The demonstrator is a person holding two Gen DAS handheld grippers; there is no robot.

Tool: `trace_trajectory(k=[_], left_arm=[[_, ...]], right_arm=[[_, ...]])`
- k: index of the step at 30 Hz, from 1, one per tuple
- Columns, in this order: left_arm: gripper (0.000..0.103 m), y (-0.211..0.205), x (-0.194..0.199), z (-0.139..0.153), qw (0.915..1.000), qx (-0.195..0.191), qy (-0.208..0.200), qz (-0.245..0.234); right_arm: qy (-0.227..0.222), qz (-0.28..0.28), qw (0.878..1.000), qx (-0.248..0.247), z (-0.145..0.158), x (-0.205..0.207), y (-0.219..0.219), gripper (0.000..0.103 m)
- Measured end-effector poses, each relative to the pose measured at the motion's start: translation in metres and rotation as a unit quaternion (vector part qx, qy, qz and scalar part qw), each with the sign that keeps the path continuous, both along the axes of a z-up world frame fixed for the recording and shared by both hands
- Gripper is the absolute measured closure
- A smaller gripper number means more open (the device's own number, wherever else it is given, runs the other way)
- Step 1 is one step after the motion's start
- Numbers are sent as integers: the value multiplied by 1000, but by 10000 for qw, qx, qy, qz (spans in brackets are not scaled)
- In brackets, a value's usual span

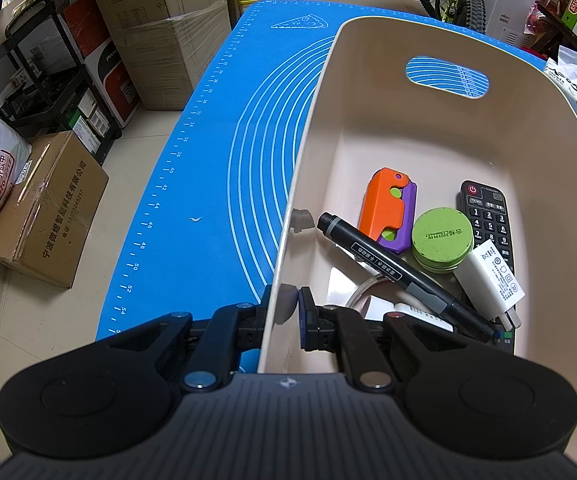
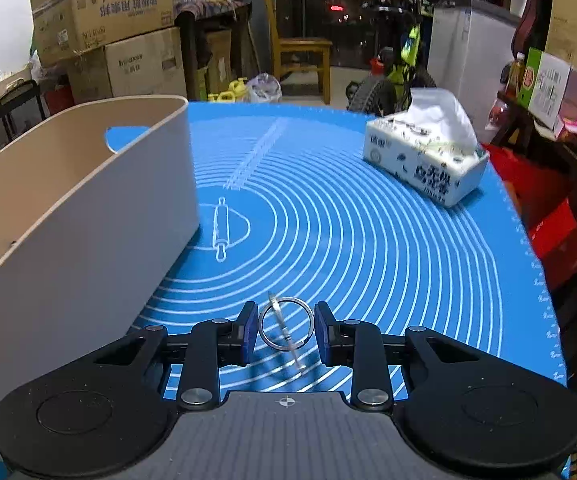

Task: Organize rigid objects
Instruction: 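Carry the keys into the basket and open the right gripper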

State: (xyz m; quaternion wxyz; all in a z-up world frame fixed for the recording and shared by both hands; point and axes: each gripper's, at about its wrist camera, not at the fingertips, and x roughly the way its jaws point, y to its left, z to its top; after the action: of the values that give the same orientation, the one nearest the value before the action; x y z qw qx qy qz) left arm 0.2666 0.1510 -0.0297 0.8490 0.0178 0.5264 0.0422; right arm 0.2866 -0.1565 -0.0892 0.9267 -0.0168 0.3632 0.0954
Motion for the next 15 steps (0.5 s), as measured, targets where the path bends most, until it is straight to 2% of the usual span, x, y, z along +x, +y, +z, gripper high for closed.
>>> trace_trajectory(k=[3, 9, 15], left_arm=[[91, 0, 0, 0, 10000, 2, 0, 1], [91, 0, 0, 0, 10000, 5, 0, 1], [91, 0, 0, 0, 10000, 6, 0, 0]], right_arm=[[-222, 1, 9998, -12, 12, -5, 3, 65], [-939, 209, 9954, 0, 50, -20, 13, 65], [-1678, 692, 9831, 224, 101, -31, 38, 65]])
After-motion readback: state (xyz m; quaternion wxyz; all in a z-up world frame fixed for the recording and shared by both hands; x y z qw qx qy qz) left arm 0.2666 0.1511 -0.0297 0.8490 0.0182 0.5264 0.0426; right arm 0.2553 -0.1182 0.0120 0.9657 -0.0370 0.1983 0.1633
